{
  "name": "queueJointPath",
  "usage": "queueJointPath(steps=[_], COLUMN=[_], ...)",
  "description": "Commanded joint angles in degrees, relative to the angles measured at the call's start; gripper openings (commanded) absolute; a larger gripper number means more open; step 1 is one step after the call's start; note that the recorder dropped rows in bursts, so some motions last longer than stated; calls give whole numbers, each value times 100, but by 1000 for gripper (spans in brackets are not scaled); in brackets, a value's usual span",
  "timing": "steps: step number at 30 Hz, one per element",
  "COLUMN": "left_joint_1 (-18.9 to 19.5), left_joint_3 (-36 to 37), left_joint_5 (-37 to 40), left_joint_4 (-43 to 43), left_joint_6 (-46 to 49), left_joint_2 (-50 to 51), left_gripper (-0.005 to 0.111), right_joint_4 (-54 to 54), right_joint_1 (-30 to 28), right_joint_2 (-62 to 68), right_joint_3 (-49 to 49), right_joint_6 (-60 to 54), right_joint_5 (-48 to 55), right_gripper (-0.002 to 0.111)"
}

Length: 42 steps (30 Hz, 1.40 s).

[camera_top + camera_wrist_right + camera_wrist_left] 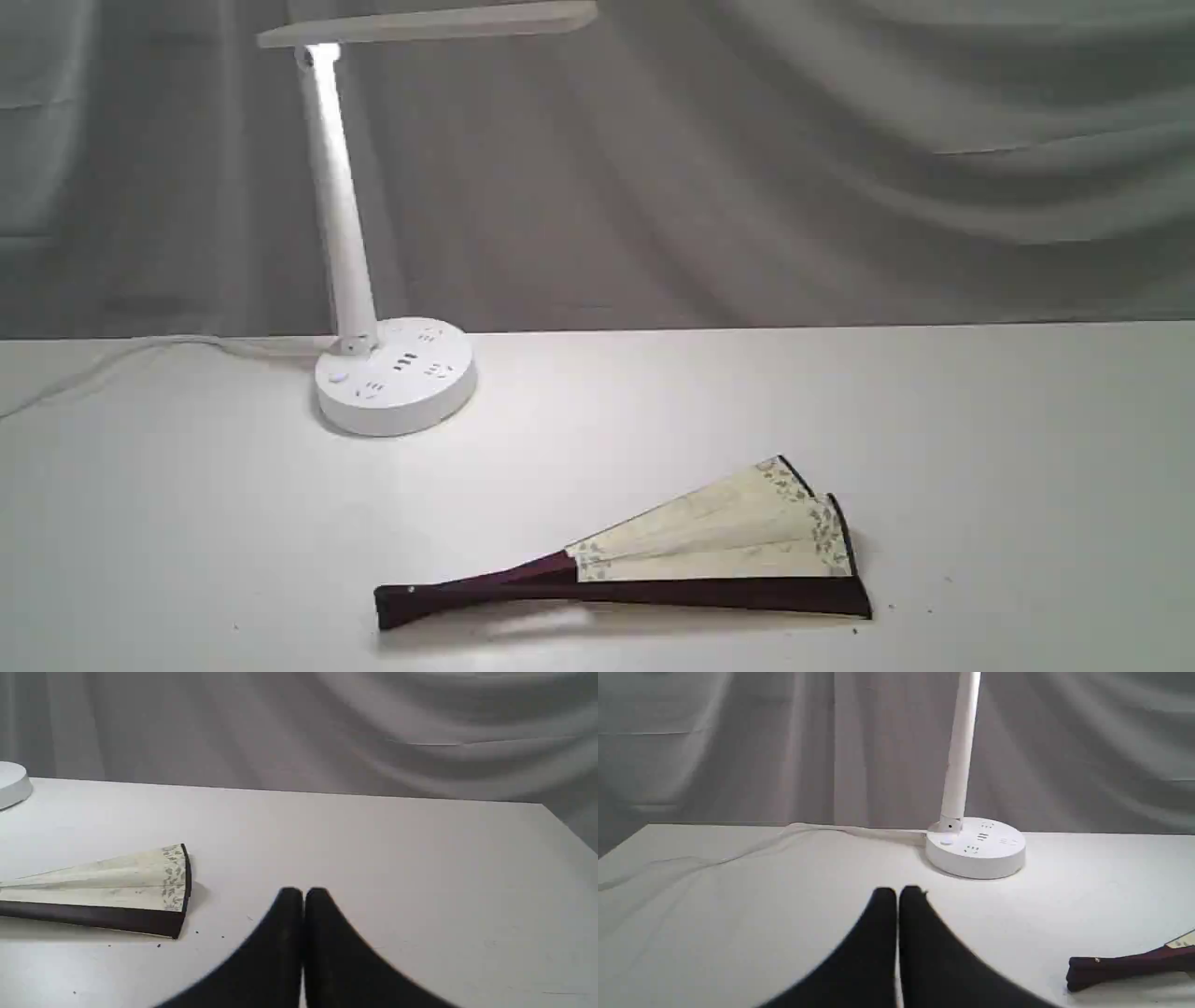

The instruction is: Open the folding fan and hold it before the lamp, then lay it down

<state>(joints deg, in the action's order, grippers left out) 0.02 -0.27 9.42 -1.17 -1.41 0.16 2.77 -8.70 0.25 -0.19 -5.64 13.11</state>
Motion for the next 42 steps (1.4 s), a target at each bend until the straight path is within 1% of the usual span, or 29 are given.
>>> queueJointPath(steps=[1,8,13,17,19,27,29,31,36,38,42], left_joint_1=[-26,-26,-26,-26,-26,-26,-26,-26,-26,-26,-26], left_joint_3=[27,27,27,27,27,-925,-1160,-1440,-2089,-2263,-2332], left_joint_5=[-23,-40,-93,-487,-519,-376,-265,-49,751,882,852], left_joint_4=[0,0,0,0,-18,-30,-191,-419,-445,-445,-434], left_joint_6=[14,2,-28,-358,-458,-457,-457,-457,-457,-457,-457], left_joint_2=[-16,-16,-16,-16,-16,-16,-16,-16,-16,-16,-16], left_gripper=[0,0,0,0,0,0,0,0,0,0,0], right_joint_4=[-63,-63,-63,-63,-63,-63,-63,-63,6,23,177], right_joint_1=[-1,-1,-1,-1,-1,-1,-1,-1,-1,-1,-1], right_joint_2=[-25,-25,-25,-25,-25,-25,-25,-25,-25,-25,-25], right_joint_3=[19,19,19,19,19,-569,-782,-1020,-1661,-1870,-2029], right_joint_6=[7,7,20,10,10,-6,-6,-6,-6,7,146], right_joint_5=[-38,-38,-323,-510,-513,-490,-474,-373,39,197,301], right_gripper=[0,0,0,0,0,0,0,0,0,0,0])
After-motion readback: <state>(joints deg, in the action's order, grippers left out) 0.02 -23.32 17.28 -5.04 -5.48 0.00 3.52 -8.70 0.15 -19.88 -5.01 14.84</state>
